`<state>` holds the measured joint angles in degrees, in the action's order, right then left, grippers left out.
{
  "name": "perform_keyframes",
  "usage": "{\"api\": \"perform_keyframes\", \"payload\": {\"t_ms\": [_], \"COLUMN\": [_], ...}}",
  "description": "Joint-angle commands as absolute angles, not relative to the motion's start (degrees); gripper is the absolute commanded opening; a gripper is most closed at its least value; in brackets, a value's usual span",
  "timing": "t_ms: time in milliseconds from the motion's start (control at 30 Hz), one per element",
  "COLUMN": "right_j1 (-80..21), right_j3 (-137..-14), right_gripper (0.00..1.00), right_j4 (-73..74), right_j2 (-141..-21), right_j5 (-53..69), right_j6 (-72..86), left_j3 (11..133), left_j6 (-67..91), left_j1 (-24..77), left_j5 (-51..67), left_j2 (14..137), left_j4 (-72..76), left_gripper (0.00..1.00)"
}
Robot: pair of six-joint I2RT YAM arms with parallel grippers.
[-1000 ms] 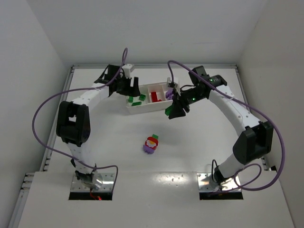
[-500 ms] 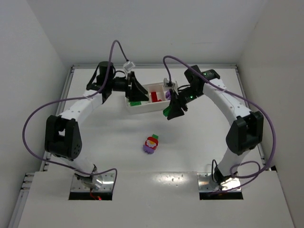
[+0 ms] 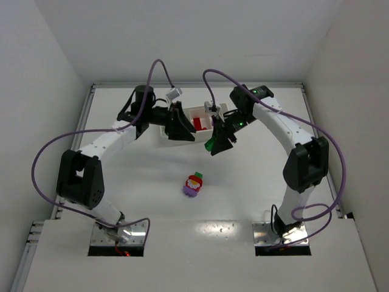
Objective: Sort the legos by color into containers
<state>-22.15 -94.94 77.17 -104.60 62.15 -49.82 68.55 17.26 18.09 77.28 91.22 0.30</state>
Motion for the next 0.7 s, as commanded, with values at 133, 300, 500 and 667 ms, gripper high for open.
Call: {"api": "perform_keyframes", "payload": {"t_ms": [133, 300, 500, 667], "right_j1": [-24.1, -24.6, -25.1, -25.7], "right_j3": [-99.0, -99.6, -100.1, -100.1], "right_gripper": [0.19, 0.2, 0.2, 0.22], "right_j4": [80.7, 80.1, 77.7, 75.0], "right_j2": [-105.6, -106.1, -106.6, -106.6], "right_j5": [64.2, 63.2, 62.1, 61.0], "right_j6": [-51.9, -50.0, -47.5, -45.4], "left_j3": [68.8, 70.1, 70.8, 70.8], "left_j6": [14.9, 12.0, 9.0, 7.7], "left_j1": [21.6, 23.3, 24.9, 26.0], "left_j5": [73.2, 71.0, 69.3, 69.3], "left_j2": [88.1, 88.6, 88.6, 88.6], "left_j4": [0.4, -3.7, -7.4, -7.9], "left_gripper": [0.79, 0.79, 0.79, 0.79]}}
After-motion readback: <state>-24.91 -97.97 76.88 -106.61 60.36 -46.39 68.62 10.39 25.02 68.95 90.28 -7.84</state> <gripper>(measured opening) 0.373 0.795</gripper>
